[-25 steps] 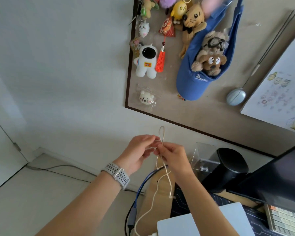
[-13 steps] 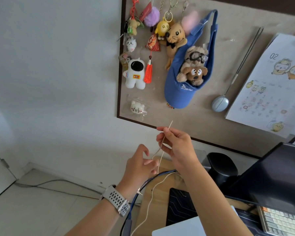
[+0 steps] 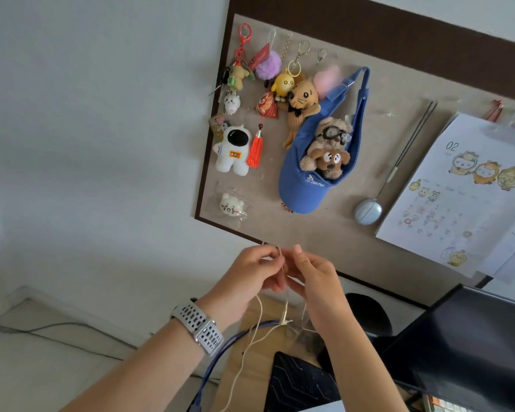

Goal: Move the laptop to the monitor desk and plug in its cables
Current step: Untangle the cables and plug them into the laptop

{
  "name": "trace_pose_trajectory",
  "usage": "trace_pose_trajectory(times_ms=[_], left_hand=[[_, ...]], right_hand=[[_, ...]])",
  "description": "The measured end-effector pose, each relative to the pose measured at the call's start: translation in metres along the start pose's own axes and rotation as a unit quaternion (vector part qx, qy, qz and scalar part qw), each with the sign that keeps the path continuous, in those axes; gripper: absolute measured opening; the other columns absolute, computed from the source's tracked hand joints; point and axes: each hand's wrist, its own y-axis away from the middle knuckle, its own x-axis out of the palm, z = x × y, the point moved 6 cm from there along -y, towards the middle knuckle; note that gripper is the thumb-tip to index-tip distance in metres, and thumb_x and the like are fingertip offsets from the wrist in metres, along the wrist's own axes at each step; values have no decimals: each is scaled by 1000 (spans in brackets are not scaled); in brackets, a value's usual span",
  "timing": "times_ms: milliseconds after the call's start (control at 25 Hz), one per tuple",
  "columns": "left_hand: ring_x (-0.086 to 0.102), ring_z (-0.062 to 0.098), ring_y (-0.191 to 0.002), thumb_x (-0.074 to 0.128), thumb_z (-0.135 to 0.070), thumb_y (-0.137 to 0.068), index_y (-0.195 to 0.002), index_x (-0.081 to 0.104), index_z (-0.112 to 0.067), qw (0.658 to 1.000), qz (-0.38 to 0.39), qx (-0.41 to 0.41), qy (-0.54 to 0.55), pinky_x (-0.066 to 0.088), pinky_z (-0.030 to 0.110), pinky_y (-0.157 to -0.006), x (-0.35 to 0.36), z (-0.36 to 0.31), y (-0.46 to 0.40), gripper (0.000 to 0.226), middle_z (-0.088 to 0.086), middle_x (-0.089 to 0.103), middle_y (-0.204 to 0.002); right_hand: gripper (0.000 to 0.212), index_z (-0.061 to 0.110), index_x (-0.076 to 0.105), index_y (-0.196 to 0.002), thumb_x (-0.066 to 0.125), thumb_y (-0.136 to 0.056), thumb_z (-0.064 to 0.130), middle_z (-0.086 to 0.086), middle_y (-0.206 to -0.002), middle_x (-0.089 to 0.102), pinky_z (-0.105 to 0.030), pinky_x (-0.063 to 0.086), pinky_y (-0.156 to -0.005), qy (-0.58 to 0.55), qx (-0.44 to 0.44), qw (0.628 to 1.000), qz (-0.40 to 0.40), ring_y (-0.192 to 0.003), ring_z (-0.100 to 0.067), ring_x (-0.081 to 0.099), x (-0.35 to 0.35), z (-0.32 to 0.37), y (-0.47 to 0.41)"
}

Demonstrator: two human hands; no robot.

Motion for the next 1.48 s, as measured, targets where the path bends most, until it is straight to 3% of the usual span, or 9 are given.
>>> trace_pose_trajectory(times_ms=[80, 240, 440, 600, 840, 1040, 1160, 1320, 1480], left_hand=[[47, 15, -50, 48, -8, -96, -75, 55, -5, 997, -18, -1, 75, 41, 20, -52, -4, -19, -7, 23, 7, 57, -53], [43, 10, -44, 48, -11, -95, -75, 55, -7, 969, -53, -38, 237, 34, 25, -58, -12, -32, -14, 22, 2, 51, -50], [41, 10, -41, 48, -14, -94, -74, 56, -9, 954, -64, -73, 285, 31, 27, -58, -8, -25, -4, 21, 1, 47, -49], [45, 13, -50, 52, -21, -94, -80, 60, -10, 983, -22, -69, 172, 35, 27, -55, 4, -10, 20, 19, 5, 54, -60], [54, 15, -59, 61, -7, -87, -84, 65, -7, 997, -3, 63, -54, 49, 24, -62, 38, -15, 66, 5, 4, 64, -78], [58, 11, -66, 70, -9, -77, -87, 65, -24, 981, 37, 73, -177, 53, 23, -71, 64, 4, 105, 19, -4, 63, -98], [57, 4, -63, 72, -8, -74, -81, 63, -25, 968, -7, 86, -234, 51, 21, -65, 65, 24, 120, 21, -16, 62, -92], [54, 6, -57, 73, -10, -74, -75, 67, -22, 970, -35, 63, -232, 46, 20, -61, 62, 48, 130, 13, -19, 62, -78], [53, 6, -55, 72, -12, -76, -74, 69, -26, 974, -50, 28, -220, 41, 17, -57, 55, 67, 131, 15, -19, 63, -66]], right_hand=[[33, 9, 73, -94, 46, -97, 26, -15, -89, 73, -17, 53, -71, 46, 0, 999, 16, -83, -14, 68, 0, -2, 9], [22, 17, 74, -89, 54, -93, 9, -8, -84, 70, -27, 52, -79, 124, -10, 992, 25, -81, -16, 63, -2, 0, 17], [24, 15, 74, -78, 57, -88, 1, -7, -75, 69, -37, 54, -84, 125, -20, 992, 28, -74, -17, 64, -4, 4, 32], [14, 5, 72, -84, 59, -88, 2, -16, -80, 71, -41, 54, -84, 86, -37, 995, 20, -76, -23, 65, -9, 4, 43], [13, 0, 70, -91, 59, -89, 6, -14, -75, 65, -28, 53, -69, -18, 5, 1000, 8, -68, -19, 61, -34, -8, 75], [18, -6, 65, -100, 54, -90, 3, -19, -84, 65, -44, 53, -82, -135, 114, 984, 25, -83, -32, 62, -40, -44, 104], [17, -6, 63, -98, 54, -90, 5, -15, -82, 65, -36, 51, -77, -167, 159, 972, 35, -79, -26, 63, -39, -66, 123], [9, 4, 62, -91, 54, -91, 6, -11, -78, 65, -27, 50, -68, -200, 212, 957, 19, -68, -17, 63, -37, -92, 138], [10, 2, 62, -91, 53, -91, 5, -13, -82, 66, -29, 49, -73, -228, 238, 944, -3, -73, -21, 61, -36, -111, 140]])
